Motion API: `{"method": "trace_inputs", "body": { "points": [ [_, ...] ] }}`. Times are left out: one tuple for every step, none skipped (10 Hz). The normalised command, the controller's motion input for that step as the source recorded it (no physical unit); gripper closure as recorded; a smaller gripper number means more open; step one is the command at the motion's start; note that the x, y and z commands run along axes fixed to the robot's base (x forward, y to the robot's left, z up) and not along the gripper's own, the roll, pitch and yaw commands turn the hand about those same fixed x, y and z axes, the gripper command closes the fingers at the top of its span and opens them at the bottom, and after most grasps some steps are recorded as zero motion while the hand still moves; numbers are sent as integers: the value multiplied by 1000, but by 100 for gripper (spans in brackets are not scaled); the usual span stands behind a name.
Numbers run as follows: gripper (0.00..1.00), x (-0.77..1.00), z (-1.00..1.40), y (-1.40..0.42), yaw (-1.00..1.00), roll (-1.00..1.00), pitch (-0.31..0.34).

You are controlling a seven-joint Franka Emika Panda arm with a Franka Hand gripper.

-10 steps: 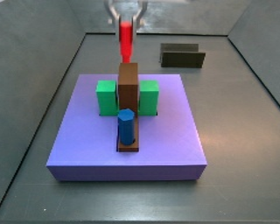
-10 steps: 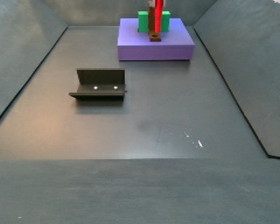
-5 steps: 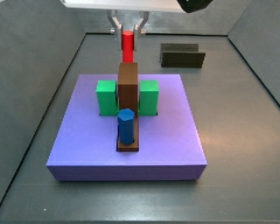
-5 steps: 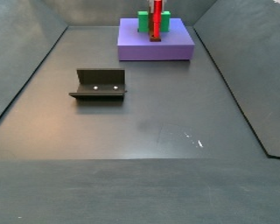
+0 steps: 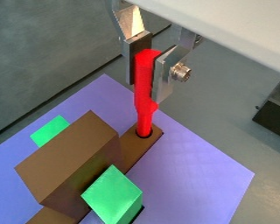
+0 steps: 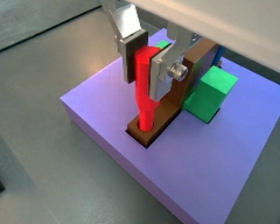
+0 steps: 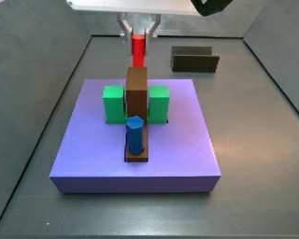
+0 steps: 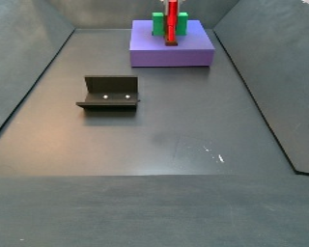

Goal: Pick up the red object. Move up. Move to above the board. Insert the red object.
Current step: Insert the red object.

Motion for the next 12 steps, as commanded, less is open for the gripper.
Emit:
{"method": "trace_inputs", "body": {
  "points": [
    [100,0,-191,37,0,-6,0],
    [100,0,-183,163,0,0,0],
    [100,0,-131,137,0,0,13],
    [100,71,-129,-117,134,71,34],
    [100,143,-160,-143,129,84,37],
    [100,109,-220,-60,120,91,27],
    [100,86,-277,-49,117,93,13],
    [100,63,-306,-14,117,83,0],
    [100,51,-346,0,100,73,0],
    [100,0,-389,0,94,47,0],
    [100,0,-434,0,91,30,0],
    [100,0,-446,0,97,11,-13]
  ]
}}
